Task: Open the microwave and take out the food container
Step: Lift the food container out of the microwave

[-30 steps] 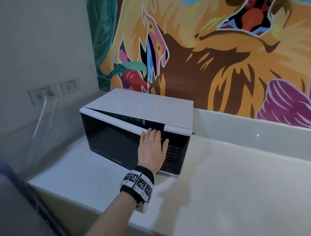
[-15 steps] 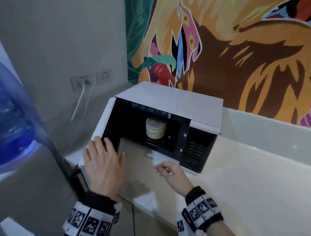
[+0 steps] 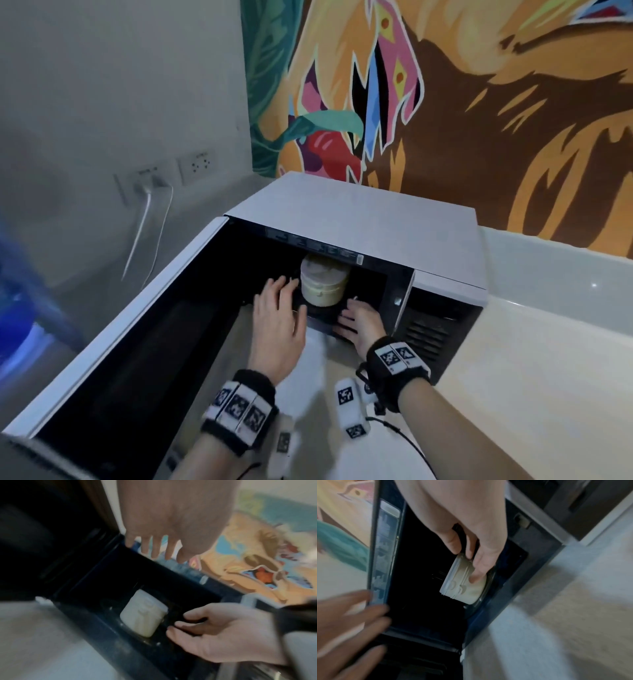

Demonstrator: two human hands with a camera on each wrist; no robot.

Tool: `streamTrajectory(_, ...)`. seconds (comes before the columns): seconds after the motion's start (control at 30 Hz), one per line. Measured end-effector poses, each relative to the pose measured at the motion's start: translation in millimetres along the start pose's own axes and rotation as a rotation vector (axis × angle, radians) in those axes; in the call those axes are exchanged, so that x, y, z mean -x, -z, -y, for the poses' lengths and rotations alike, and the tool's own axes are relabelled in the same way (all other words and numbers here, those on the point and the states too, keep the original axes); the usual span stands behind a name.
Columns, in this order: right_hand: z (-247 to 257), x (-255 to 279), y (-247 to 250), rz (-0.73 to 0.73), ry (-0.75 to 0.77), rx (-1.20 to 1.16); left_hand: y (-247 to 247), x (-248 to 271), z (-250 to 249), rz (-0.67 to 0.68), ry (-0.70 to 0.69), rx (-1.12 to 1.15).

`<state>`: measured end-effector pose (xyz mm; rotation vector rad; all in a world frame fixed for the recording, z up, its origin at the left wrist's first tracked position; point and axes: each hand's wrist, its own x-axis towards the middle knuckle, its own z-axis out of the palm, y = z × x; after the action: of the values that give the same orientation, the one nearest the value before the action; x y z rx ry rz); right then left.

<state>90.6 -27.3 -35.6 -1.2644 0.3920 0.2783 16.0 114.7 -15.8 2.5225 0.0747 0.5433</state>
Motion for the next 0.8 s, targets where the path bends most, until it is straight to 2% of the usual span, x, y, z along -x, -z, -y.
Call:
streamTrajectory(0.1, 17, -28, -13, -0.076, -0.005, -0.085, -39, -65, 15, 0.179, 0.129, 0.222)
streamTrajectory(0.23, 32, -53, -27, -0.07, 0.016, -0.009, -63, -132, 27, 0.38, 0.373, 0.367)
streamTrajectory(0.43, 39, -71, -36, -0.001, -0.103, 0.114, -96, -180, 58, 0.65, 0.486, 0.453)
streamTrajectory(0.6, 42, -67, -37, 0.002, -0.135, 0.066, -107, -180, 71, 0.627, 0.478, 0.54)
streamTrajectory(0.7, 41, -53, -35, 0.034, -0.132, 0.014, -91, -163, 60, 0.59, 0.45, 0.535)
streamTrajectory(0.8, 36, -31, -29, 0.078, -0.133, 0.022, -64, -128, 42, 0.484, 0.374, 0.479)
